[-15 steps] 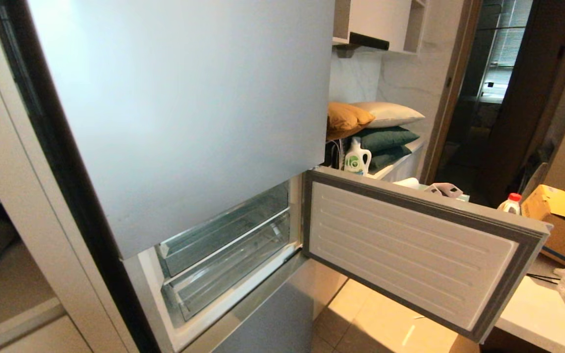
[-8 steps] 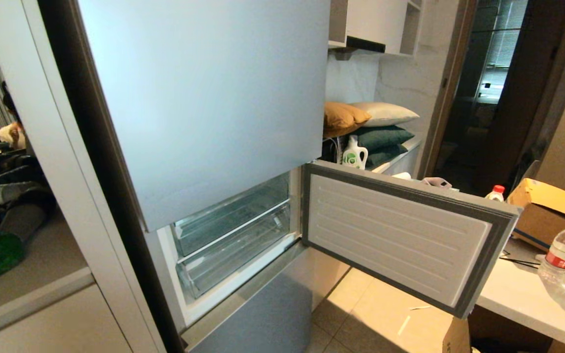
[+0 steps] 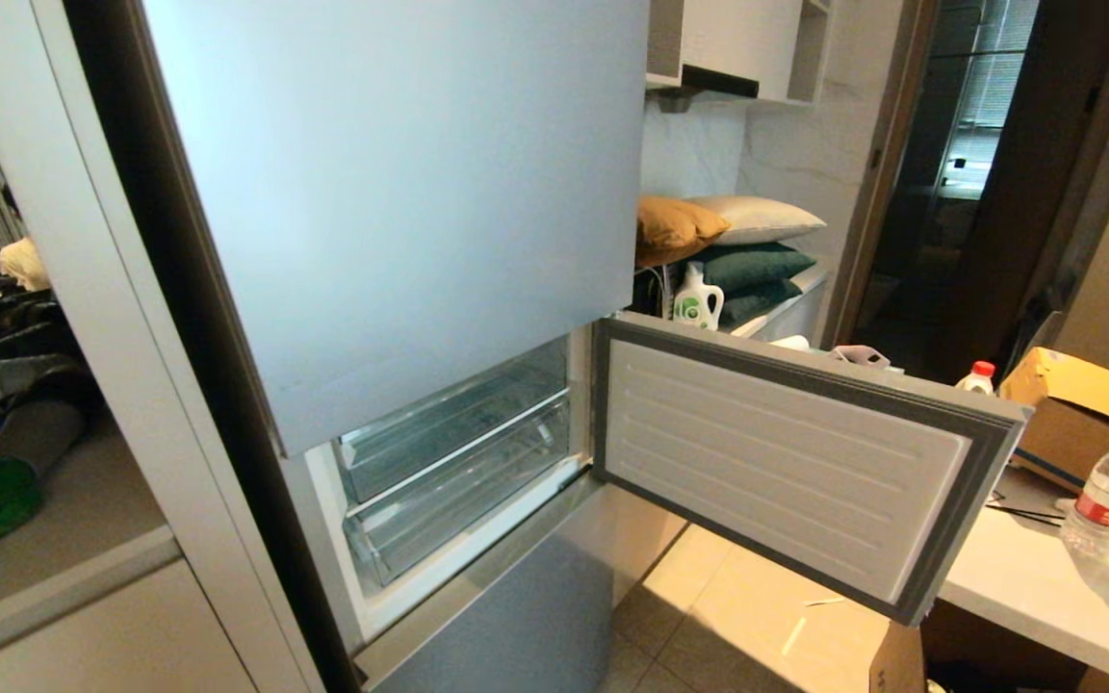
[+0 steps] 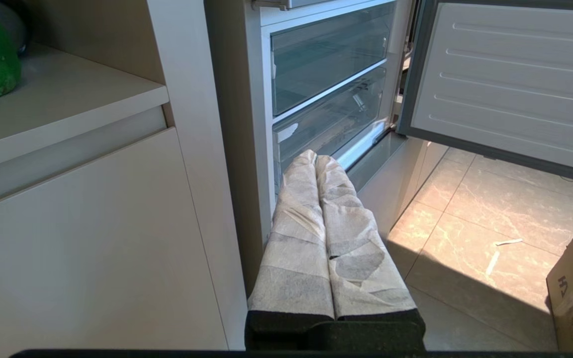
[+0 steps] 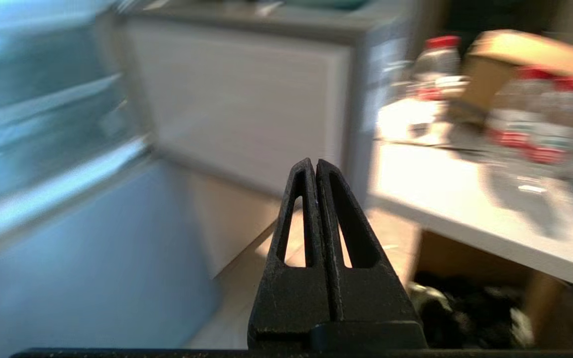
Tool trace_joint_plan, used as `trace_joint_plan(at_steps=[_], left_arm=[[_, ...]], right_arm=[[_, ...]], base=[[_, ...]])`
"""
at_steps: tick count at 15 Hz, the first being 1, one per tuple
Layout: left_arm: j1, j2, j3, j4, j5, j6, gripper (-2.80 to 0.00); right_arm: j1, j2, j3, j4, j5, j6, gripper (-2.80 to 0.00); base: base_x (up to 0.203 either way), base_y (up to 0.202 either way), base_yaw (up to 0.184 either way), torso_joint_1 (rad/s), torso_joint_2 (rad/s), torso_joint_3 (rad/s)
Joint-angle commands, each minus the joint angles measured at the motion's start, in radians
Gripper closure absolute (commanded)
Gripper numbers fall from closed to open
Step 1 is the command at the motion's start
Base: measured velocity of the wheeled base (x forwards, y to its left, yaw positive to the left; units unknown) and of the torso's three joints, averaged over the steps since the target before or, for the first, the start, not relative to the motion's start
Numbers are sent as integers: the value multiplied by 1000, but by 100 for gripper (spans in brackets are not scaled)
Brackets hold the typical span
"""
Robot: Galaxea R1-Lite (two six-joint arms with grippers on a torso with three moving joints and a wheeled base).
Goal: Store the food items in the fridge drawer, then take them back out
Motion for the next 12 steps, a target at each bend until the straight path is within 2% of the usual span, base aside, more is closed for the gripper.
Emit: trace_joint_plan(at_steps=[1,3,5,7,9,10,12], left_arm=[[0,0,11,-1,0,0,0],[0,0,11,-1,0,0,0],[0,0,11,-1,0,0,0],[0,0,11,-1,0,0,0],[-1,0,11,-1,0,0,0],[0,0,11,-1,0,0,0],[-1,0,11,-1,0,0,0]], right_arm=[[-9,171,-149,18,-69,44,0],[-47,365,-262,15,-86,119,0],[-135,596,-358,-33,-79,185,0],[-339,812,-415,-157,-3,220,0],[-654,1010,-442,-314,150,240,0],[-772,1113,-450,-387,230,247,0],[-919,1292,-447,-537,350,249,0]], base=[[0,0,0,0,0,0],[0,0,0,0,0,0],[0,0,0,0,0,0],[0,0,0,0,0,0],[0,0,0,0,0,0],[0,0,0,0,0,0],[0,0,0,0,0,0]])
